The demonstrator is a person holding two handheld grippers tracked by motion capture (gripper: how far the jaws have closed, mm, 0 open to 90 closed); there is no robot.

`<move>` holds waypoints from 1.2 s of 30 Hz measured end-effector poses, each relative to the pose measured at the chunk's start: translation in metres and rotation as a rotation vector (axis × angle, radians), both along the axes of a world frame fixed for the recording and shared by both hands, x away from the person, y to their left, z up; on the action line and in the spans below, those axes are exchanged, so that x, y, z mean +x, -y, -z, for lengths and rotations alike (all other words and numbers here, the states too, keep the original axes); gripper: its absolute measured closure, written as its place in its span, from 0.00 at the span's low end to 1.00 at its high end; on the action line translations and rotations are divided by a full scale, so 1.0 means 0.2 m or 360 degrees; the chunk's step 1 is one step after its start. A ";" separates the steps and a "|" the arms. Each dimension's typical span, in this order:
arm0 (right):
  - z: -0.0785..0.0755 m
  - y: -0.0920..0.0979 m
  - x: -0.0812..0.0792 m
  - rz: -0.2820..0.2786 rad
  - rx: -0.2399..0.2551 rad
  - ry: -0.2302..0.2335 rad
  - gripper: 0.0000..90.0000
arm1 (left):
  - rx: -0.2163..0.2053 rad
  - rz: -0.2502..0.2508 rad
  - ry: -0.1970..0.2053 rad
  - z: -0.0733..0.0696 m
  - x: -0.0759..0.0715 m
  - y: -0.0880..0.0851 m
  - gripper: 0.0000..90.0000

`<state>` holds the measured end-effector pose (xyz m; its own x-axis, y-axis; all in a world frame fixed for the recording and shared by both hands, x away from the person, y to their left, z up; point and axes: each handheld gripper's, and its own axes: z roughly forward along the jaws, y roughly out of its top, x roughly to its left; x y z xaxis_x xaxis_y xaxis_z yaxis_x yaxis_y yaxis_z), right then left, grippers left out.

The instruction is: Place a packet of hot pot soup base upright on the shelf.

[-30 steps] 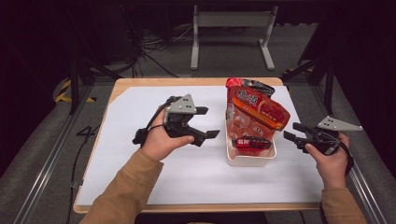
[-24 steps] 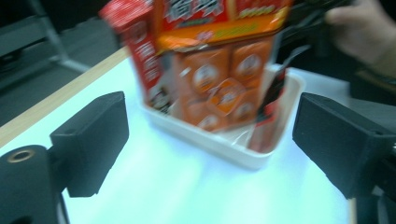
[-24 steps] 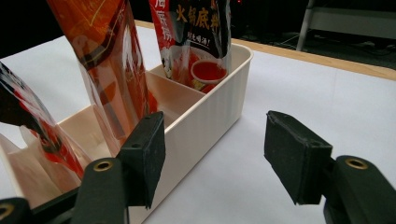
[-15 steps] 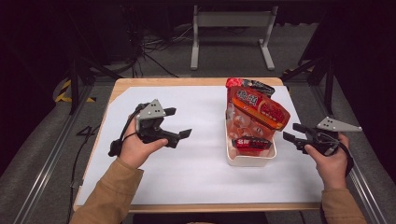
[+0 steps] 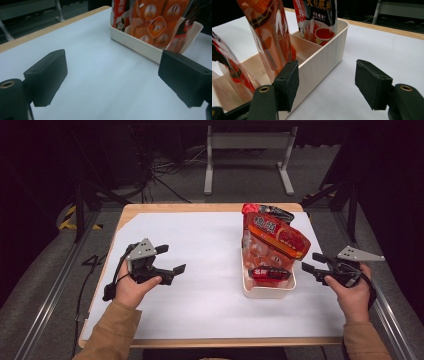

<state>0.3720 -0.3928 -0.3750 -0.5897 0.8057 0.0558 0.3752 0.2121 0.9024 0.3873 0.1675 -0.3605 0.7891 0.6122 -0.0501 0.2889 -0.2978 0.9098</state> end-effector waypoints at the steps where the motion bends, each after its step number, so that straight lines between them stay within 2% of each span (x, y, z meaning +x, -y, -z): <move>1: 0.00 0.00 0.00 -0.0003 -0.0004 0.0002 0.40 | -0.0002 -0.0003 0.0000 0.01 0.00 -0.01 0.10; 3: 0.01 0.00 0.00 -0.0007 -0.0001 -0.0001 0.40 | -0.0023 -0.0033 -0.0001 0.04 0.00 -0.04 0.10; 6: 0.02 -0.01 0.01 -0.0013 0.0001 -0.0004 0.39 | 0.0020 -0.0060 -0.0004 0.07 0.01 -0.07 0.10; 10: 0.04 -0.02 0.01 -0.0022 -0.0001 0.0006 0.38 | -0.0005 -0.0077 -0.0033 0.12 0.01 -0.10 0.10; 17: 0.07 -0.01 0.02 -0.0016 -0.0009 0.0009 0.37 | -0.0009 -0.0108 -0.0057 0.24 0.04 -0.13 0.10; 18: 0.07 -0.01 0.02 -0.0016 -0.0009 0.0009 0.37 | -0.0009 -0.0108 -0.0057 0.24 0.04 -0.13 0.10; 19: 0.08 -0.01 0.02 -0.0016 -0.0013 0.0006 0.37 | -0.0021 -0.0119 -0.0075 0.27 0.05 -0.13 0.10; 21: 0.09 0.00 0.03 -0.0012 -0.0014 0.0003 0.37 | -0.0013 -0.0119 -0.0094 0.28 0.05 -0.14 0.10; 24: 0.11 0.00 0.03 -0.0003 -0.0019 -0.0007 0.37 | -0.0015 -0.0152 -0.0085 0.31 0.06 -0.14 0.10; 27: 0.12 0.01 0.04 0.0003 -0.0009 -0.0020 0.37 | -0.0004 -0.0164 -0.0112 0.34 0.06 -0.15 0.10; 30: 0.13 0.01 0.04 0.0007 -0.0014 -0.0028 0.37 | 0.0060 -0.0184 -0.0121 0.36 0.06 -0.15 0.10; 34: 0.14 0.01 0.04 0.0033 -0.0004 -0.0025 0.34 | 0.0035 -0.0190 -0.0109 0.35 0.06 -0.15 0.10; 36: 0.14 0.01 0.04 0.0045 -0.0009 -0.0016 0.33 | 0.0036 -0.0180 -0.0128 0.34 0.06 -0.15 0.10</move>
